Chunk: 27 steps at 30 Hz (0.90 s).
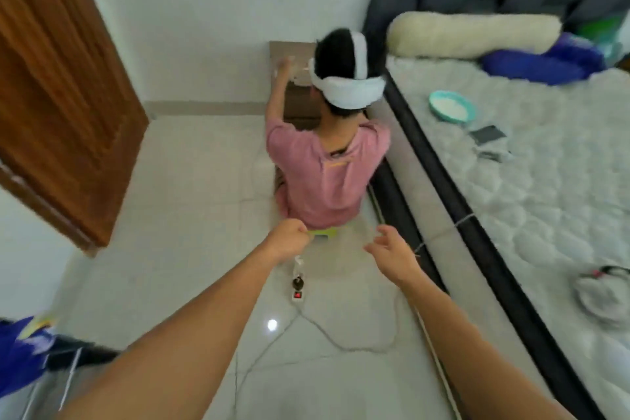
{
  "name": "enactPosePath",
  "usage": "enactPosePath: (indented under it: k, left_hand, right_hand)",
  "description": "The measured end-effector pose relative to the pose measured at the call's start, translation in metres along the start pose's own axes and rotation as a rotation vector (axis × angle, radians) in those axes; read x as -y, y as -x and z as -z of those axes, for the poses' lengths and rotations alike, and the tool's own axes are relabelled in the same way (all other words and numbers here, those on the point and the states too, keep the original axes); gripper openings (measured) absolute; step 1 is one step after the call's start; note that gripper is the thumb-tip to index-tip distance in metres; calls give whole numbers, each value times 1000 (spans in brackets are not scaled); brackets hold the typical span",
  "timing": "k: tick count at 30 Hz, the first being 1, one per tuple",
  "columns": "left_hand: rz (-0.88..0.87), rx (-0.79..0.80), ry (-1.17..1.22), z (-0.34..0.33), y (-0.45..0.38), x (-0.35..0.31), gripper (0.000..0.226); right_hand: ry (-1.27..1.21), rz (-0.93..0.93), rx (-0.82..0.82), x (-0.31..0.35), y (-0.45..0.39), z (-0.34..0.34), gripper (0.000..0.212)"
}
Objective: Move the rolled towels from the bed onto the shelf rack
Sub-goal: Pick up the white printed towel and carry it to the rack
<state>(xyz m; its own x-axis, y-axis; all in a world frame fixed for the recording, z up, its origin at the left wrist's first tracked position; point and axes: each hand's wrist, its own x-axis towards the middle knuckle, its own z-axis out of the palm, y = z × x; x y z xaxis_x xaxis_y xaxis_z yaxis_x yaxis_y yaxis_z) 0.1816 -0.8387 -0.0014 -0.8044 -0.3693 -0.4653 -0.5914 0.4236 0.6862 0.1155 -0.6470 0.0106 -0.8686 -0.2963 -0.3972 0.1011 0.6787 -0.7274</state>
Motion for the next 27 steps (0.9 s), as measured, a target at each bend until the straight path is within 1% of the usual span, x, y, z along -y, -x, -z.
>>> enactPosePath:
  k: [2,4,7,11,12,15,17,20,24,26,27]
  left_hand:
    - [-118,65,-56,-52,-11,-67,16]
    - [-228,158,-104,-110,-16,-130,20]
    - [-383,305,-149,-194,-9,-220,12]
    - [-520,498,-192,-289,19,-321,16]
    - [-546,543,-200,-310,27,-343,16]
    - [-616,637,-219,-366,45,-392,15]
    - [-654,683,-241,-397,52,-416,15]
    - [-678,706,-259,-433,52,-446,17]
    - [-642,732,-286,-472,26,-474,19]
    - [-585,727,-272,-489,8,-485,17]
    - [-549,722,-269,-497,1,-490,25]
  right_hand:
    - [-94,-58,-156,-42,5,74,49]
    - [-171,-114,-296,-80,19,143,41]
    - [-284,-175,-502,-136,49,234,47]
    - [-408,-284,-692,-192,99,328,46]
    - [-430,-305,-732,-203,110,348,48]
    - [-463,-357,-847,-232,134,398,52]
    - [-470,-406,-896,-247,143,424,52]
    - [-506,-435,-909,-263,143,457,52]
    - [-536,-462,-936,-285,123,488,54]
    - [-538,-494,-938,-298,109,500,56]
    - [-550,-511,-928,-304,101,505,56]
